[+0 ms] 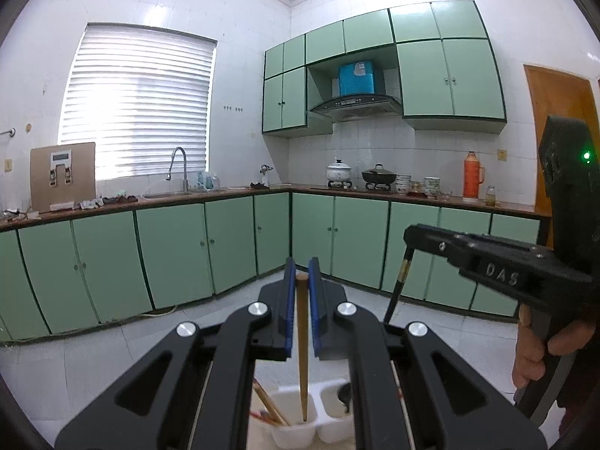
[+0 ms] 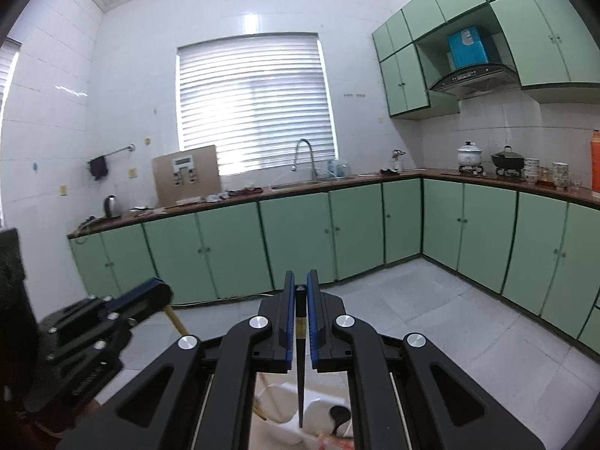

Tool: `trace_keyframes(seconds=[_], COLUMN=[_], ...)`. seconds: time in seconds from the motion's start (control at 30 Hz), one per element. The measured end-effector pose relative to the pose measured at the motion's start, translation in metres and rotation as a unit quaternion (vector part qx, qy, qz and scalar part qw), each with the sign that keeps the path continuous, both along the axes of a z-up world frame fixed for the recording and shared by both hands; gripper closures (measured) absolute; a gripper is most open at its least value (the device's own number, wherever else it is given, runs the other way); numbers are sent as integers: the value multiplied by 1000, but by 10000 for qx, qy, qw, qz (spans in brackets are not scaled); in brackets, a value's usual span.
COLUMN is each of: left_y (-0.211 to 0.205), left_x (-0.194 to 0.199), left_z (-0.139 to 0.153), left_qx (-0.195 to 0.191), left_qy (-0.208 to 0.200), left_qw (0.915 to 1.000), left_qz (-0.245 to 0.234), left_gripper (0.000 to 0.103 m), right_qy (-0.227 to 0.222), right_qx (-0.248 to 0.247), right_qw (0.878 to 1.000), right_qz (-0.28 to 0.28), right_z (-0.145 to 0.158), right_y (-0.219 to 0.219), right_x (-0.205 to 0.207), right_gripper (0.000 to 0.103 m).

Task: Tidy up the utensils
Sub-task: 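Lower both chopsticks into the white holder, one per tool, then open both tools and withdraw them up from the holder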

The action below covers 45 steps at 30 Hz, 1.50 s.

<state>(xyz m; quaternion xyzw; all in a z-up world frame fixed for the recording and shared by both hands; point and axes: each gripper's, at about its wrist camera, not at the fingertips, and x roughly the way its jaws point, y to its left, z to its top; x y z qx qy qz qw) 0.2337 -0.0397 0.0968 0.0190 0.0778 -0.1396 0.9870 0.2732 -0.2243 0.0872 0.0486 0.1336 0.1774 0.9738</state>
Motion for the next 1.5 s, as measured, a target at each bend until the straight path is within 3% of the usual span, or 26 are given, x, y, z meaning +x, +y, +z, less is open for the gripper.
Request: trace_keyframes(seconds=[0.33,0.67,0.73,0.9,1.07,1.17,1.3,1.5], left_y=[-10,6,7,10,16,20,26,30], left_x=[62,76,70,45,8,-13,-41,-74], left_z=[-59,-94,-92,-83,-75,-74,-79,-91], left_qx=[139,230,230,170,117,63,-52,-81], left_qy=[580,1011,965,724,497,509,569,700], left_qw=[9981,9944,9949,9970,9984,9983,9979,9966], left_qz=[118,186,178,213,254,265,303,418], left_gripper=[97,96,95,73,69,59,48,39], right_qy=[599,837,779,601,402,352,375,484], right_qx=[-113,1,55,184,158,278,370,282], right_qw=[9981,9965,9969,9979,9986,9982,9975,9968], right_qz=[-92,-51,-72,-168,-311,-395,-477,-561], right_z=[-71,-90,-87,-77,-71,-71,-80,-96], right_y=[0,-17,-21,-33,-39,-45,-47,-42], right_x=[38,34,26,0,-32,-52,-80,-110], right_gripper=[97,96,96,88,78,66,60,51])
